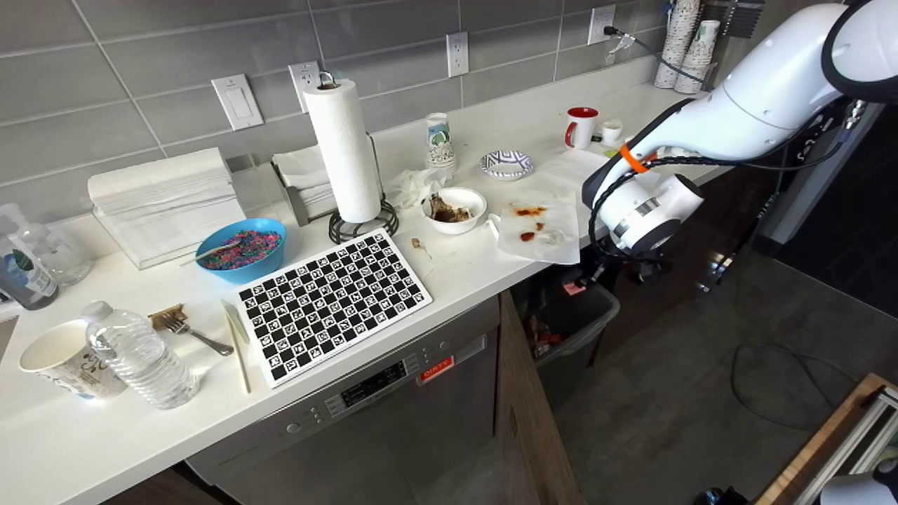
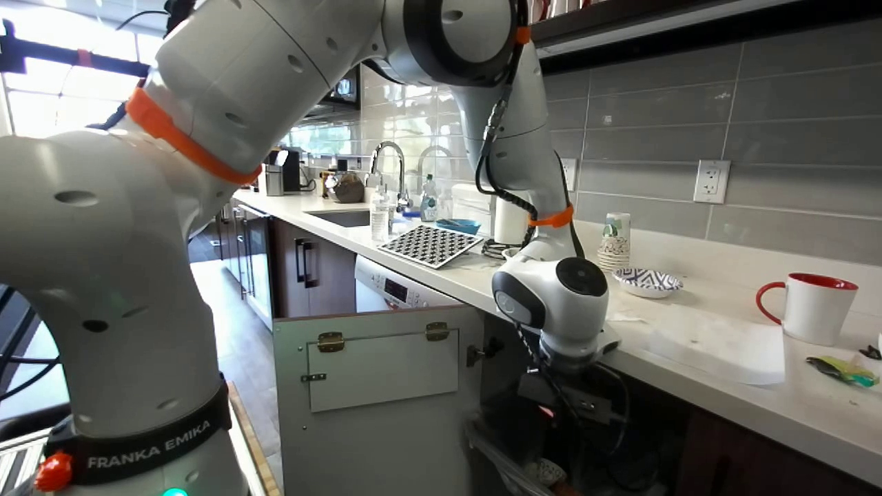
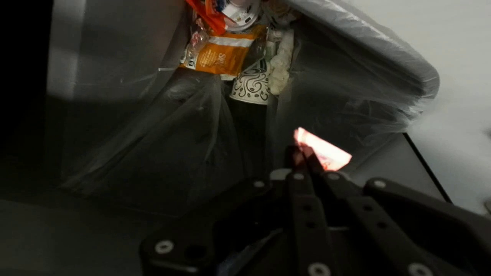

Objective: Pick up the small pink paper on the right and throw it in the bin below

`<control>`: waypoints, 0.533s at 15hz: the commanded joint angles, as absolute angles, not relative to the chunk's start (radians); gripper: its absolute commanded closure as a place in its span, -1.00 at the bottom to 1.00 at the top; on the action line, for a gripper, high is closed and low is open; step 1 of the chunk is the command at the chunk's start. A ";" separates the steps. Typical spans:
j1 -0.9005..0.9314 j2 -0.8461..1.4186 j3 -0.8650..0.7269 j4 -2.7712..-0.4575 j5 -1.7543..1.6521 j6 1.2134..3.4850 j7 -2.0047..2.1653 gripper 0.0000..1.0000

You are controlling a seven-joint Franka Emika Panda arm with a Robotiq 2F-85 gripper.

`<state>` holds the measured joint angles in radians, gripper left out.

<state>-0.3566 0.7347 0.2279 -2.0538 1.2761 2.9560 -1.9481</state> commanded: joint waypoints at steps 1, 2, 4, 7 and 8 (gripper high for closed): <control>-0.373 0.860 0.229 -1.995 1.322 2.956 -1.915 0.99; -0.384 0.867 0.237 -1.992 1.347 2.957 -1.923 0.99; -0.407 0.896 0.257 -1.978 1.418 2.960 -1.949 0.99; -0.427 0.979 0.278 -1.920 1.480 2.966 -1.985 0.99; -0.430 1.004 0.282 -1.898 1.497 2.968 -1.998 0.99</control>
<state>-0.4038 0.9036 0.2561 -1.9922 1.4276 2.9603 -1.9379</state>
